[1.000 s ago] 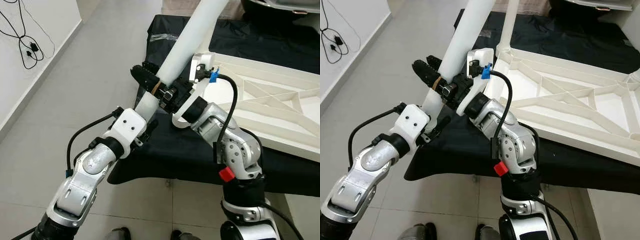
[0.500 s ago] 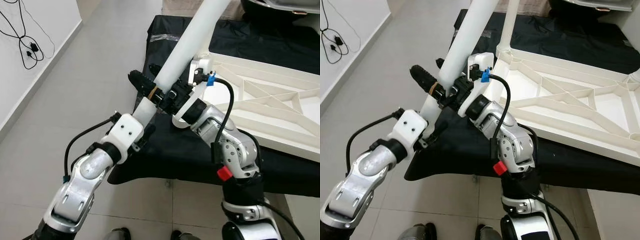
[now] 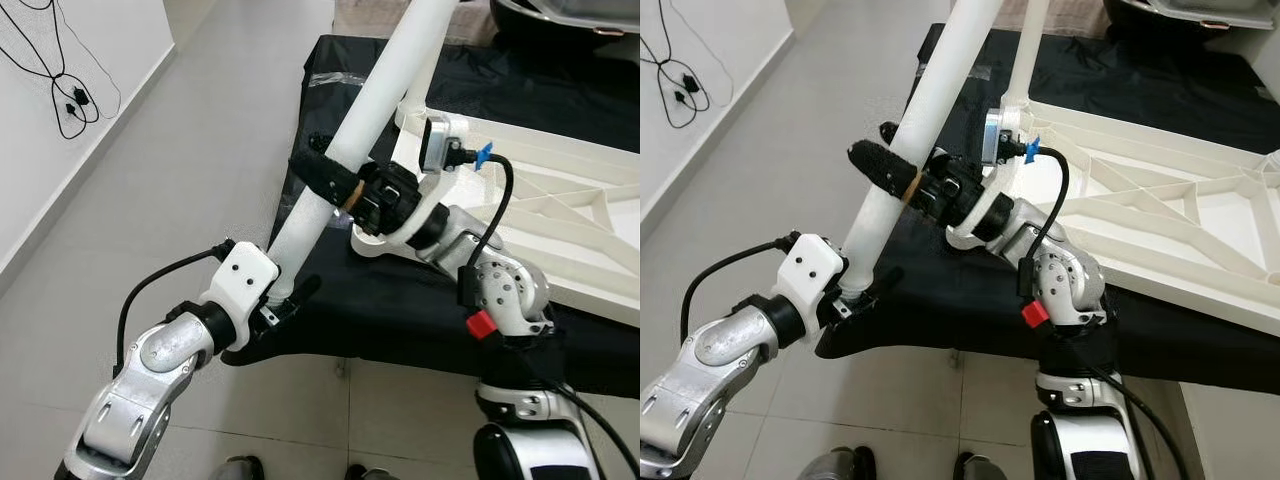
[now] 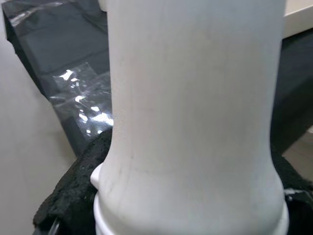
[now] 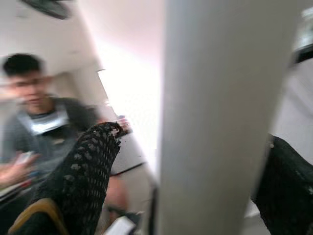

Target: Building children table

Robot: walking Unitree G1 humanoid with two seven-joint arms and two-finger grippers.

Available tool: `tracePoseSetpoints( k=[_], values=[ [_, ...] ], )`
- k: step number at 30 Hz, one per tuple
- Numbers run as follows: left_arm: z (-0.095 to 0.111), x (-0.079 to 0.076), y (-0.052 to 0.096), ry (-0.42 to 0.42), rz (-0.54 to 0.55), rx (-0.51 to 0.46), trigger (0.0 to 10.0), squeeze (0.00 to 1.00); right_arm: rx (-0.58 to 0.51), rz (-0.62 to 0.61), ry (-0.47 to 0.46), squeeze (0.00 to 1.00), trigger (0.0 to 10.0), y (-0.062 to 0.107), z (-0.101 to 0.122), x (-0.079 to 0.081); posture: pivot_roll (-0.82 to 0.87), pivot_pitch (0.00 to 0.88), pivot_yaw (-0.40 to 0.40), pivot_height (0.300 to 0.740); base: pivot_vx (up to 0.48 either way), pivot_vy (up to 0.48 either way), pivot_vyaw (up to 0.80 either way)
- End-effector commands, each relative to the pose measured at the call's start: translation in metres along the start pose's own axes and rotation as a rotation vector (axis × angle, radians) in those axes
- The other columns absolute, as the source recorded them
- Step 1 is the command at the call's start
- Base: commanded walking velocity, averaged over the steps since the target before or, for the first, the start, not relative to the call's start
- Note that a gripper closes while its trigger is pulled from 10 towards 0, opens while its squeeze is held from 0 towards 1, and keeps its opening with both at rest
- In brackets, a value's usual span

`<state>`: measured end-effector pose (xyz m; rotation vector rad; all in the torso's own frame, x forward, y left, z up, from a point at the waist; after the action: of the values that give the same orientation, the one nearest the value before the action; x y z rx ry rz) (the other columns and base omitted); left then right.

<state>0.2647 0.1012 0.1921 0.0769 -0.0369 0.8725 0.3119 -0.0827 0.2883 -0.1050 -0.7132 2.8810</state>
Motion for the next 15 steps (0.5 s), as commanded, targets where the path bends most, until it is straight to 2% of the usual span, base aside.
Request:
tracePoseSetpoints(
  k=[1,3,4,5,7,8,9,10,12,14,15],
  values=[
    [0.000,-0.006,0.003,0.025,-0.027,-0.001,10.0,0.00,-0.007,0.057,-0.043,0.00,10.0,-0.002,-0.002,0.004,0.12,0.142,-0.023,0.740,0.000,0.000,0.00],
    [0.000,-0.009,0.003,0.057,-0.033,-0.004,10.0,0.00,-0.007,0.089,-0.047,0.00,10.0,-0.002,-0.002,0.006,0.12,0.142,-0.023,0.740,0.000,0.000,0.00],
    [0.000,-0.013,0.004,0.104,-0.046,-0.008,10.0,0.00,0.001,0.117,-0.046,0.00,10.0,-0.001,-0.004,0.008,0.11,0.142,-0.017,0.740,0.000,0.000,0.00],
    [0.000,-0.013,0.004,0.104,-0.046,-0.008,10.0,0.00,0.001,0.117,-0.046,0.00,10.0,-0.001,-0.004,0.008,0.11,0.142,-0.017,0.740,0.000,0.000,0.00],
    [-0.002,-0.026,0.006,0.213,-0.088,-0.011,10.0,0.00,0.021,0.181,-0.035,0.00,10.0,-0.001,-0.009,0.011,0.12,0.140,-0.020,0.740,0.000,0.000,0.00],
    [-0.002,-0.026,0.006,0.213,-0.088,-0.011,10.0,0.00,0.021,0.181,-0.035,0.00,10.0,-0.001,-0.009,0.011,0.12,0.140,-0.020,0.740,0.000,0.000,0.00],
    [-0.004,-0.034,0.008,0.255,-0.114,-0.004,10.0,0.00,0.032,0.211,-0.034,0.00,10.0,-0.001,-0.012,0.013,0.12,0.140,-0.018,0.740,0.000,0.000,0.00],
    [-0.004,-0.034,0.008,0.255,-0.114,-0.004,10.0,0.00,0.032,0.211,-0.034,0.00,10.0,-0.001,-0.012,0.013,0.12,0.140,-0.018,0.740,0.000,0.000,0.00],
    [-0.007,-0.045,0.013,0.289,-0.166,0.017,10.0,0.00,0.047,0.255,-0.034,0.00,10.0,-0.003,-0.017,0.015,0.12,0.140,-0.019,0.740,0.000,0.000,0.00],
    [-0.007,-0.047,0.014,0.308,-0.174,0.021,10.0,0.00,0.052,0.275,-0.037,0.00,10.0,-0.004,-0.018,0.016,0.13,0.141,-0.021,0.740,0.000,0.000,0.00],
    [-0.008,-0.050,0.017,0.351,-0.186,0.029,10.0,0.00,0.065,0.298,-0.038,0.00,10.0,-0.005,-0.019,0.017,0.13,0.144,-0.017,0.740,0.000,0.000,0.00]
  ],
)
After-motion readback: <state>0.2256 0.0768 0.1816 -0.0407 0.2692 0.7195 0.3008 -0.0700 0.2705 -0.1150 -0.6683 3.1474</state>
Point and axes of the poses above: a point about 5 cm out from each wrist's last joint towards the gripper, its own y axis pointing back from the gripper into the wrist, its own z axis along the axis of the wrist's last joint, x = y × z, the point moved 2 cm from there along -y, pointing out of the wrist towards the gripper, and after that the axes turned 13 degrees about y, right-handed, at the moved point
